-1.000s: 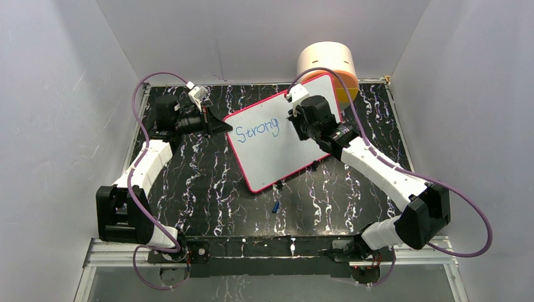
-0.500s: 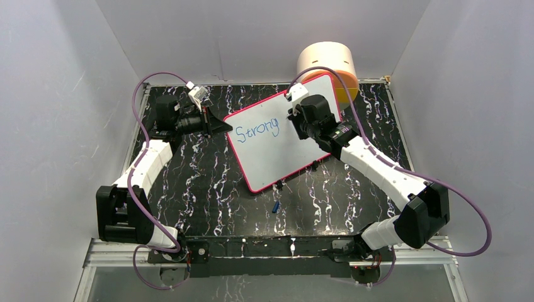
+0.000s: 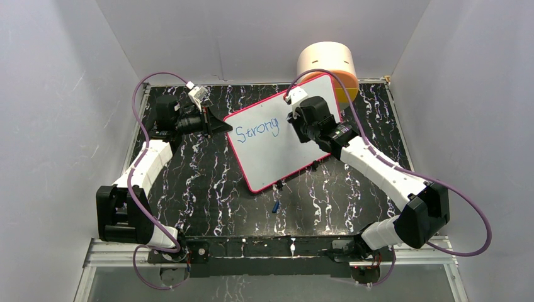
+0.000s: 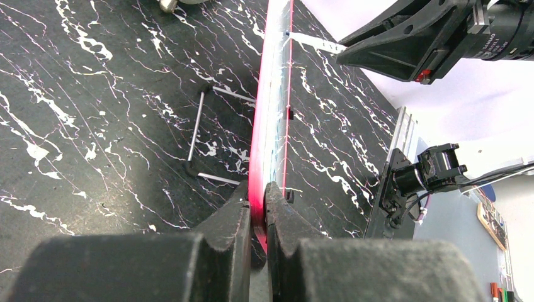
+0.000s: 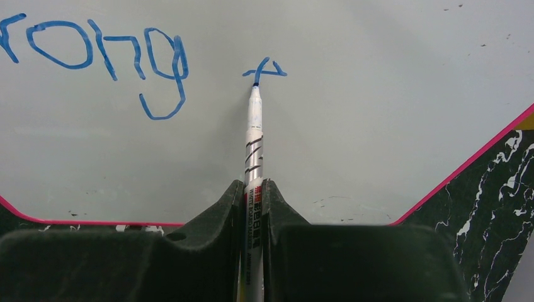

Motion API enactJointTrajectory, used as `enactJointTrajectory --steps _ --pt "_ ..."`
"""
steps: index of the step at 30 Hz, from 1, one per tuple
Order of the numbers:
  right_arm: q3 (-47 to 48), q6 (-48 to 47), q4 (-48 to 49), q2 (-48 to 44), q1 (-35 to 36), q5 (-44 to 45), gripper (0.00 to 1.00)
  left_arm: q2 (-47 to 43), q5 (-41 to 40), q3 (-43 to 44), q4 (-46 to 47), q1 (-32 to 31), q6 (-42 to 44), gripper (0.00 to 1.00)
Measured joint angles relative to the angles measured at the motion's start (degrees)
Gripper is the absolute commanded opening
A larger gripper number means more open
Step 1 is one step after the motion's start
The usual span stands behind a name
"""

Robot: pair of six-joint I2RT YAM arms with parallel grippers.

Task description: Write a sentence on the whiteboard

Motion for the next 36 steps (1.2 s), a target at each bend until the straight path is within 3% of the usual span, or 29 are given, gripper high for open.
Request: enactJointTrajectory --steps 36 --pt "-0.39 -0.26 -0.63 0.00 0.00 1.36 0.00 0.31 0.11 0.22 0.00 0.00 0.02 0.00"
